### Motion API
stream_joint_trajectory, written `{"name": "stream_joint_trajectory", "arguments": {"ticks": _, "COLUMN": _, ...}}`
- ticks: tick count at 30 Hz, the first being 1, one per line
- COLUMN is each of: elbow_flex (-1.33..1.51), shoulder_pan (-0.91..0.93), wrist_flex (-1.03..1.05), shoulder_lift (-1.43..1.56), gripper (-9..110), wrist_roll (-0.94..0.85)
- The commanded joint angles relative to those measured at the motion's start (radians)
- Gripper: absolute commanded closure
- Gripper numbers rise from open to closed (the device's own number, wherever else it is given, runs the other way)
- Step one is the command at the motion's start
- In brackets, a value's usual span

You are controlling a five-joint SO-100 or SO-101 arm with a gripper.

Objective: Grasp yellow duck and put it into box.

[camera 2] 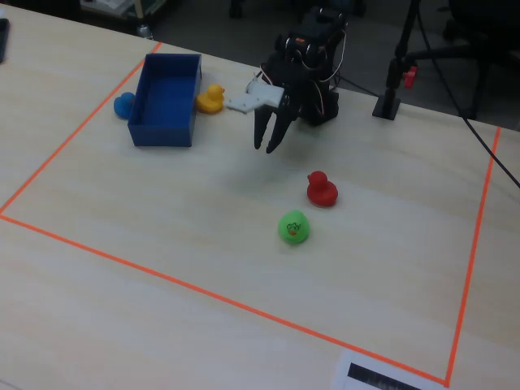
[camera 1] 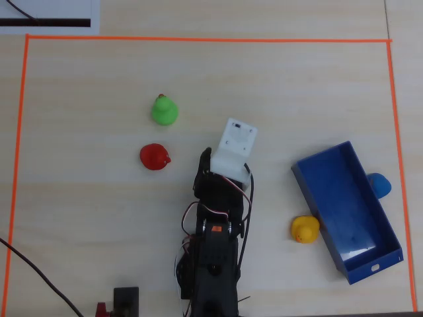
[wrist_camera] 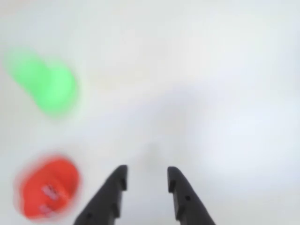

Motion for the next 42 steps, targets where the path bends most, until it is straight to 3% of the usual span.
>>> {"name": "stream_joint_trajectory", "arguments": {"ticks": 1, "elbow_flex": -0.222, "shoulder_pan": 0.100, "wrist_flex": -0.127, "shoulder_lift": -0.141, "gripper": 87, "wrist_roll": 0.127}}
{"name": "stream_joint_trajectory", "arguments": {"ticks": 11, "elbow_flex": -0.874, "shoulder_pan": 0.546, "wrist_flex": 0.149, "shoulder_lift": -0.558, "gripper": 78, "wrist_roll": 0.488}}
{"name": "stream_joint_trajectory", "arguments": {"ticks": 15, "elbow_flex": -1.028, "shoulder_pan": 0.729, "wrist_flex": 0.304, "shoulder_lift": -0.617, "gripper": 77, "wrist_roll": 0.526}}
{"name": "stream_joint_trajectory", "arguments": {"ticks": 20, "elbow_flex": -1.072, "shoulder_pan": 0.939, "wrist_flex": 0.526, "shoulder_lift": -0.612, "gripper": 74, "wrist_roll": 0.465}}
{"name": "stream_joint_trajectory", "arguments": {"ticks": 27, "elbow_flex": -1.000, "shoulder_pan": 1.134, "wrist_flex": 0.905, "shoulder_lift": -0.581, "gripper": 69, "wrist_roll": 0.224}}
{"name": "stream_joint_trajectory", "arguments": {"ticks": 37, "elbow_flex": -0.887, "shoulder_pan": 1.243, "wrist_flex": 0.928, "shoulder_lift": -0.643, "gripper": 64, "wrist_roll": 0.150}}
{"name": "stream_joint_trajectory", "arguments": {"ticks": 42, "elbow_flex": -0.795, "shoulder_pan": 1.313, "wrist_flex": 0.822, "shoulder_lift": -0.716, "gripper": 63, "wrist_roll": 0.092}}
